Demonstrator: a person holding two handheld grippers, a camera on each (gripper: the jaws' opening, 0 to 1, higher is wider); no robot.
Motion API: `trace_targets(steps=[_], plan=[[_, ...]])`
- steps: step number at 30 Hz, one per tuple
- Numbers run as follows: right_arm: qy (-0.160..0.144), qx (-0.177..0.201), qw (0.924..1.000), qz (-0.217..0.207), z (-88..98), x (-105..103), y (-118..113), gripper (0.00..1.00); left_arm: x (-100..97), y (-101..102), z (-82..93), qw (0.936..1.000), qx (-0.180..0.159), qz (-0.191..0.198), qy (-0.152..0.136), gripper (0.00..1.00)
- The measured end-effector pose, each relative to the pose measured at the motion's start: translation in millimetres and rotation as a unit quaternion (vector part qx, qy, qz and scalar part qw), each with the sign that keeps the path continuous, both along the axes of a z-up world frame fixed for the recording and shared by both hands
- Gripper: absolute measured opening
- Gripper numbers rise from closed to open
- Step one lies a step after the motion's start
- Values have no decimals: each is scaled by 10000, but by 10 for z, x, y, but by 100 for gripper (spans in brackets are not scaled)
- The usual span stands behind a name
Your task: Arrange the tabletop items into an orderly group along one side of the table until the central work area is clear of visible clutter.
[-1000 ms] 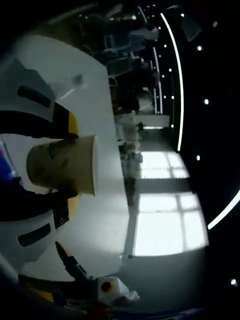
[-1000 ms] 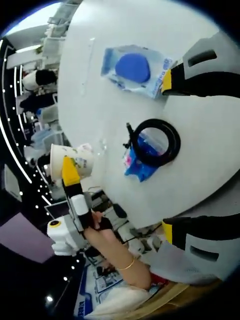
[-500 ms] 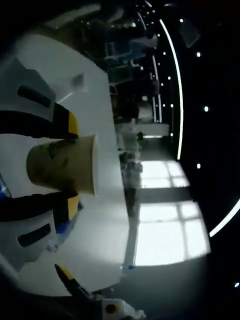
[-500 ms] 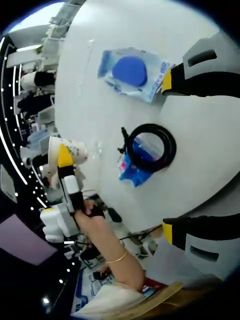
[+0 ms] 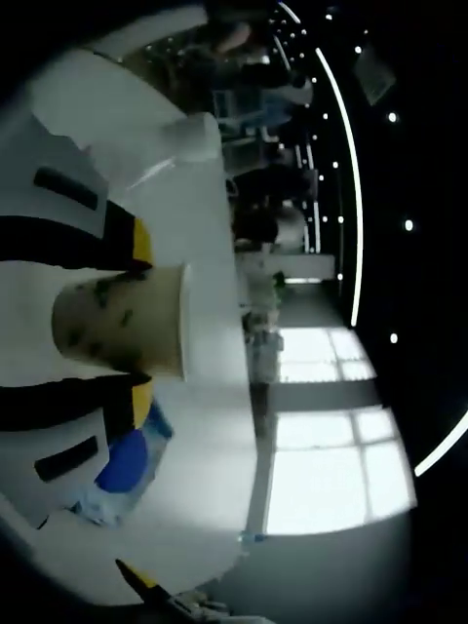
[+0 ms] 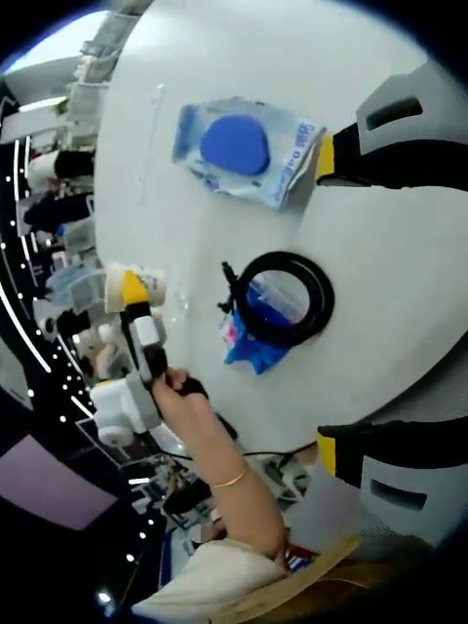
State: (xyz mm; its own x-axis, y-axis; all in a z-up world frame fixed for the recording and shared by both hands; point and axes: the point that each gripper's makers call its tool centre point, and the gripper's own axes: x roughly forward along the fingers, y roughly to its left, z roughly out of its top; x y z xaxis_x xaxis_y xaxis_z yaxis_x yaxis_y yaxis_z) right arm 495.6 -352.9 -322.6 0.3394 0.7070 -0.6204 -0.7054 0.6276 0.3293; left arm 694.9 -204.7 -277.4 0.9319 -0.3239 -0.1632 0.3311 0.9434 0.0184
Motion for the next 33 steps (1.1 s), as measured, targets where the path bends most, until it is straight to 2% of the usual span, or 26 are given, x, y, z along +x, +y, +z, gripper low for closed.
trace_targets(steps=[1,3,4,6,9,16,22,29,31,32,33], plan=[[16,1,10000,-17,-7,5,-4,100,15,9,-29,10000,-28,40,30,40],[44,-22,10000,-48,-22,11,-16,100,53,53,-74,9994,302,150,-86,40],[57,-40,10000,-61,-32,16,-23,100,59,44,-101,9993,344,145,-83,40],[65,-45,9999,-65,-40,23,-27,100,86,43,-170,9996,219,203,12,40],[117,-44,9999,-90,-68,36,-30,100,145,70,-248,9993,242,300,-8,40],[158,-112,9997,-120,-105,46,-56,100,208,155,-361,9985,54,544,-96,40],[186,-123,9997,-65,-115,27,-44,100,232,183,-419,9981,154,579,-173,40],[209,-97,9997,-102,-113,35,-52,100,270,226,-534,9979,109,639,11,40],[215,-99,9997,-115,-114,36,-55,100,262,244,-610,9974,133,672,234,40],[215,-103,9997,-108,-114,34,-54,99,273,251,-574,9974,54,704,132,40],[219,-104,9997,-100,-115,30,-52,99,256,248,-591,9973,10,704,224,40]])
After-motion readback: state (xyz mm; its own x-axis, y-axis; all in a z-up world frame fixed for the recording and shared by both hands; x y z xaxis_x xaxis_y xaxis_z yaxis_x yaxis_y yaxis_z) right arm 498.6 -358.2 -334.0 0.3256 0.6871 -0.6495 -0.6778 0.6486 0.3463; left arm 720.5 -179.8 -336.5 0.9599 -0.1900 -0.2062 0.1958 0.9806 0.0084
